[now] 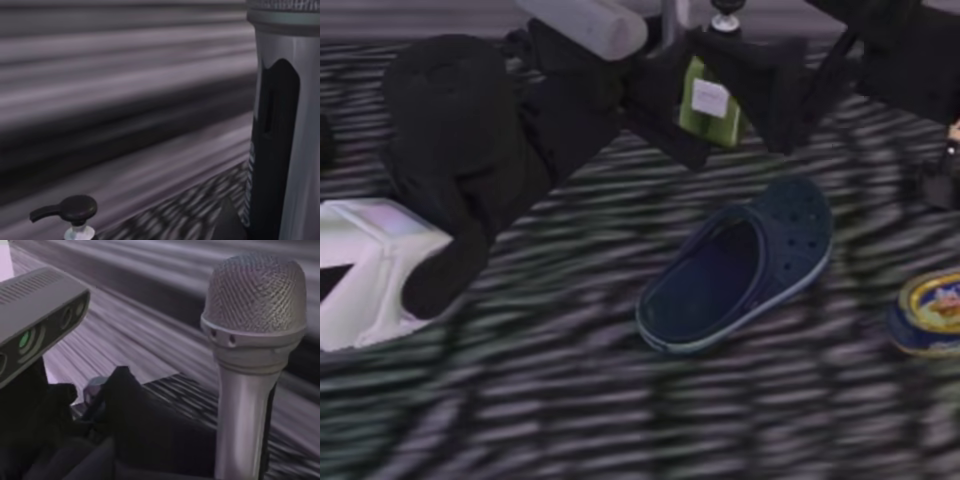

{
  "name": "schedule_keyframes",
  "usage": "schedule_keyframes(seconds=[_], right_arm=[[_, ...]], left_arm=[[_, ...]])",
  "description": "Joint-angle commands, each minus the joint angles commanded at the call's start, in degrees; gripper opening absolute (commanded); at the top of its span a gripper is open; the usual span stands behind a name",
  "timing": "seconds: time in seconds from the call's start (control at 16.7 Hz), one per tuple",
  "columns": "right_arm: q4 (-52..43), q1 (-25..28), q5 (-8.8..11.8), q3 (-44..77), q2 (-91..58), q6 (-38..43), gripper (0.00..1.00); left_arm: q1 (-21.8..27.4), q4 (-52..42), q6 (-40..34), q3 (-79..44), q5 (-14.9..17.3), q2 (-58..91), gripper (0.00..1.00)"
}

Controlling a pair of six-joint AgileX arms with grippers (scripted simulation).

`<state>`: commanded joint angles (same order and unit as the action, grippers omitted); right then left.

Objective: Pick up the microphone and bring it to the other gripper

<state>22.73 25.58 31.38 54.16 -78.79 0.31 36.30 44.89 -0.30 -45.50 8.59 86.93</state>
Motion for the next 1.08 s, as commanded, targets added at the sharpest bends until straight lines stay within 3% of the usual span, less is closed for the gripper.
schedule_keyframes(seconds=[0.3,0.6,1.08], right_arm=[[2.25,5.41,-5.61,9.18,-11.83,0.23,1.0],[2.54,6.26,-6.46,10.51,-13.24,0.28,1.0],[2.54,6.26,-6.46,10.51,-13.24,0.28,0.4]], left_arm=[[0.0,0.0,0.0,0.0,0.0,0.0,0.0],[0.0,0.0,0.0,0.0,0.0,0.0,0.0],[0.0,0.0,0.0,0.0,0.0,0.0,0.0]])
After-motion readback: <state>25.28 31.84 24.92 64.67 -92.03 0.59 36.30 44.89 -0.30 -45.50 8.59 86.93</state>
